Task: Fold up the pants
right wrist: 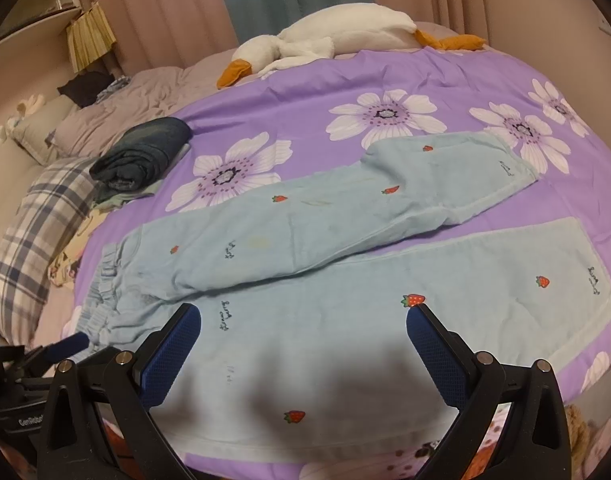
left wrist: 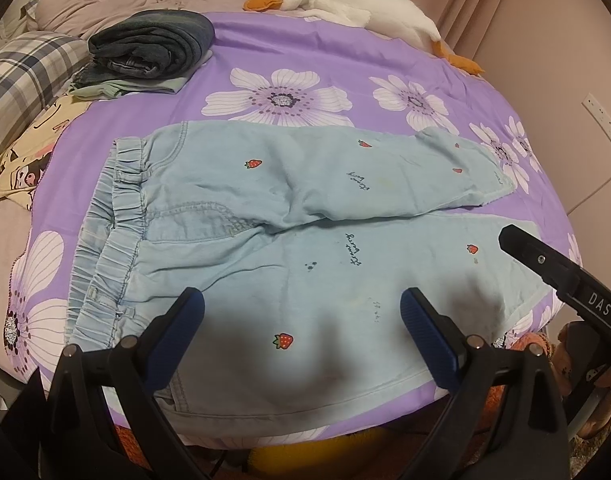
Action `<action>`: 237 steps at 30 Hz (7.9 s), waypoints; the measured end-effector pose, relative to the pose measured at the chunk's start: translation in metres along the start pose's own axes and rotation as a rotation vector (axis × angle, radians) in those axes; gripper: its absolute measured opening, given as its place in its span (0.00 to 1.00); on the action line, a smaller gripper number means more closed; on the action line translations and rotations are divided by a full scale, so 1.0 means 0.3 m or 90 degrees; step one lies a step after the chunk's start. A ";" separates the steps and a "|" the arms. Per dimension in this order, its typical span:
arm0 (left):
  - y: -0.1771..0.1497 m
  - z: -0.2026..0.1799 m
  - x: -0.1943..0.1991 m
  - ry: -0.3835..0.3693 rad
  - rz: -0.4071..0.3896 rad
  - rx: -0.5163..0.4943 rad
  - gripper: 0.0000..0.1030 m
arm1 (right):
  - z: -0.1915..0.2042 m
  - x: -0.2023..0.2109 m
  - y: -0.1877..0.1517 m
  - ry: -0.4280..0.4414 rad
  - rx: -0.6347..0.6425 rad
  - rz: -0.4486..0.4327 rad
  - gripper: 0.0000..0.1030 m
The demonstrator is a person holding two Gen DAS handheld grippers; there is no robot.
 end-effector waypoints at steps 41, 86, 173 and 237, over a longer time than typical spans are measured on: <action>-0.005 -0.013 -0.011 -0.006 0.006 -0.005 0.93 | -0.047 -0.012 0.002 0.003 -0.016 0.011 0.99; -0.101 0.560 0.050 -0.040 -0.033 0.378 0.11 | -1.103 -0.113 -0.131 -0.187 -0.480 0.092 0.37; 0.379 0.205 -0.280 -0.050 0.023 0.357 0.69 | -0.578 -0.003 -0.004 -0.011 -0.303 0.020 0.05; -0.187 0.532 0.083 -0.074 0.092 0.328 0.13 | -0.896 0.035 0.008 -0.060 -0.394 -0.034 0.04</action>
Point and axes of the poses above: each gripper's, at about its wrist camera, not at the fingertips, and x roughly against the way its jaws point, z to its left, y to its top, the point moved 4 cm from there along -x, roughly the way its jaws point, and after that the axes turned 7 degrees about -y, right-handed, at the moved point
